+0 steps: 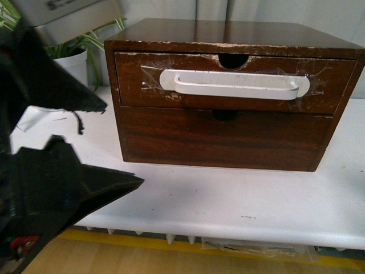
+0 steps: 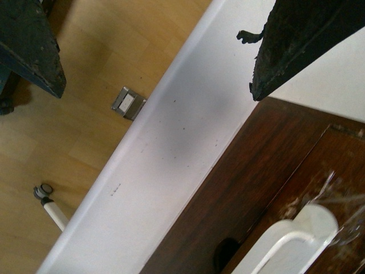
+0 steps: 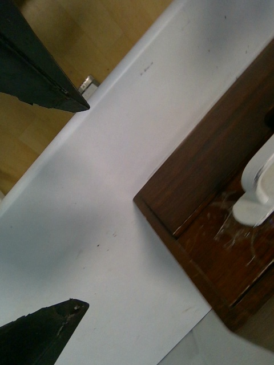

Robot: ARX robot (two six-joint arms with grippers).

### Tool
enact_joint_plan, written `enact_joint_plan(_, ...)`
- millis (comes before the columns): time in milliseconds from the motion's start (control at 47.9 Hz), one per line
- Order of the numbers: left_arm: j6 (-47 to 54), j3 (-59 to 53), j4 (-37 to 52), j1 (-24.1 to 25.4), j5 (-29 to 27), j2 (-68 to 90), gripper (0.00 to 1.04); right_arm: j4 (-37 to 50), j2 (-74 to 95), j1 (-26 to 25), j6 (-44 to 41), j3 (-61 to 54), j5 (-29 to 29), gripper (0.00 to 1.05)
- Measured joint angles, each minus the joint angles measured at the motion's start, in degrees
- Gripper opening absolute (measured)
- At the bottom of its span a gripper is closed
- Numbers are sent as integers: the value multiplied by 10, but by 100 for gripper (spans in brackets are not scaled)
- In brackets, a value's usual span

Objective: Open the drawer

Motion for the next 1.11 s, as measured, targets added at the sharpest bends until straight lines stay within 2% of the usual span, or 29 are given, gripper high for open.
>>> enact_joint_plan(188,78,106,-47,-24,6,88,99,-62,72,31,-63,72,-25,96)
enact_joint_plan(418,103,202,-47,-33,27,174,99,-86,137,44,-104,123,-68,96)
enact_joint_plan(1107,118,308,-52,-24,18,304,99,-71,224,43,-139,185,-123,96)
